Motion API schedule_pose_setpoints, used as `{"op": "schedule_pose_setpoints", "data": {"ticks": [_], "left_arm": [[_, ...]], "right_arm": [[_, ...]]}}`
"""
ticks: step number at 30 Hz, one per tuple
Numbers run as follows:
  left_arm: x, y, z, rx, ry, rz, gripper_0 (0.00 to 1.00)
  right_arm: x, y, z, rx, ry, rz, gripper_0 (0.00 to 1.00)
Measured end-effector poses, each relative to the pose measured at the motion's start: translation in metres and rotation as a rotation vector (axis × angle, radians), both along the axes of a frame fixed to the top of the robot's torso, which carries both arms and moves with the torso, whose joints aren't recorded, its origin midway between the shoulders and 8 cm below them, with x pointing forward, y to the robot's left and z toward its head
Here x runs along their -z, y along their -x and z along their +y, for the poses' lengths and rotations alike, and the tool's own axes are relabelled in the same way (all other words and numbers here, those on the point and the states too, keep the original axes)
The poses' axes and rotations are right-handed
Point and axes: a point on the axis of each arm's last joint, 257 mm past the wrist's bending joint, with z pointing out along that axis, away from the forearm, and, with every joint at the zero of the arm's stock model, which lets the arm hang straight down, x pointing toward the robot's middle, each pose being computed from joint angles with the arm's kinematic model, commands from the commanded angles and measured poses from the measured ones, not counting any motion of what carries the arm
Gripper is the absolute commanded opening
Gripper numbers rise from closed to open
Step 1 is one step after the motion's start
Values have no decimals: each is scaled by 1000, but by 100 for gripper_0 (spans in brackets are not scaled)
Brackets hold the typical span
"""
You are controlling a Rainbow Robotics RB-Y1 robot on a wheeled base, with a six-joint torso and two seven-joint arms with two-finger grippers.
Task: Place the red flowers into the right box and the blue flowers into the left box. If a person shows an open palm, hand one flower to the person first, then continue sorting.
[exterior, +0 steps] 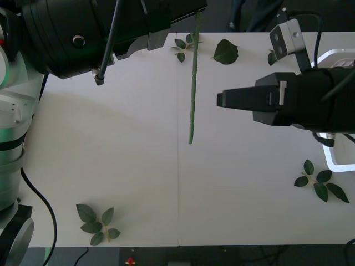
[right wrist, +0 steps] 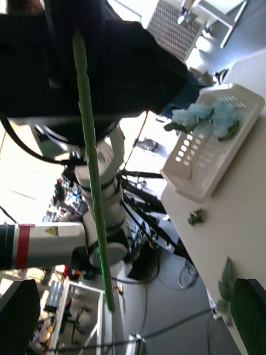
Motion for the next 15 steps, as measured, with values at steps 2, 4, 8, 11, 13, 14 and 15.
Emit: {"op": "schedule_pose_setpoints", "data": {"ticks": [2,4,8,11,13,14,15], "left_arm": [[0,1,0,4,3,3,0],[-1,2,0,10,6,6,0],[-1,3,1,15,6,9,0],[0,3,1,14,4,9,0],[0,3,2,14,3,9,0],[0,3,2,14,3,9,0],[0,3,2,14,3,9,0]], "right_arm": [[-1,0,4,-2,-16,7,100],[-1,2,10,-13,-27,13,100],[-1,6,24,-37,-34,4,100],[-3,6,34,-46,-32,-18,100],[-6,6,41,-50,-42,-28,100],[-8,6,45,-52,-47,-31,100],[-9,6,48,-54,-53,-32,100]]}}
